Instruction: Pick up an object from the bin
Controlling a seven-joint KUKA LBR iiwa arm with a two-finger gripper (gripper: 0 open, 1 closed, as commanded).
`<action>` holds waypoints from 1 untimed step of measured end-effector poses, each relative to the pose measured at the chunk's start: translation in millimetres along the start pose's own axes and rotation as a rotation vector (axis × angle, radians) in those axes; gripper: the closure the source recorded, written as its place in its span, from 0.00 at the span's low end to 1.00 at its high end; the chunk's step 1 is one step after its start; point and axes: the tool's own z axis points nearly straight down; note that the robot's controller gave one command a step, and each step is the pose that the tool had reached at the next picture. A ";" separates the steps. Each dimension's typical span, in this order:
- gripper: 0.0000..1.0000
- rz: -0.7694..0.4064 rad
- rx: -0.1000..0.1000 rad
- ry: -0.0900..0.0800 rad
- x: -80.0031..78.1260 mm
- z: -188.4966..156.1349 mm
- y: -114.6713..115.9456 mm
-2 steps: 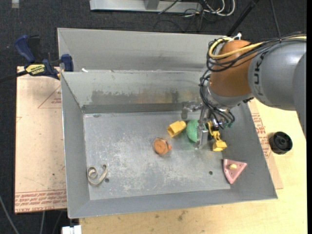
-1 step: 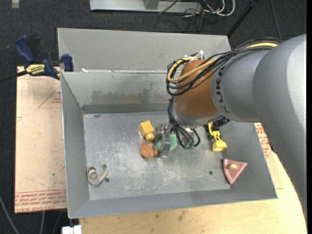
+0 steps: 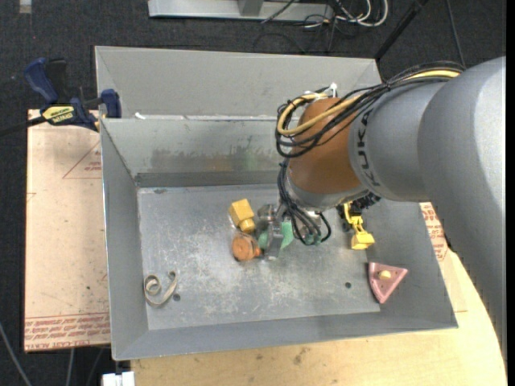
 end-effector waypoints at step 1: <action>1.00 0.000 0.001 0.003 1.0 -2.9 -0.6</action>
Offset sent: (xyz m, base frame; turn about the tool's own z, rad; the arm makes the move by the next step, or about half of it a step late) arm -0.0001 0.0000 0.1084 0.0000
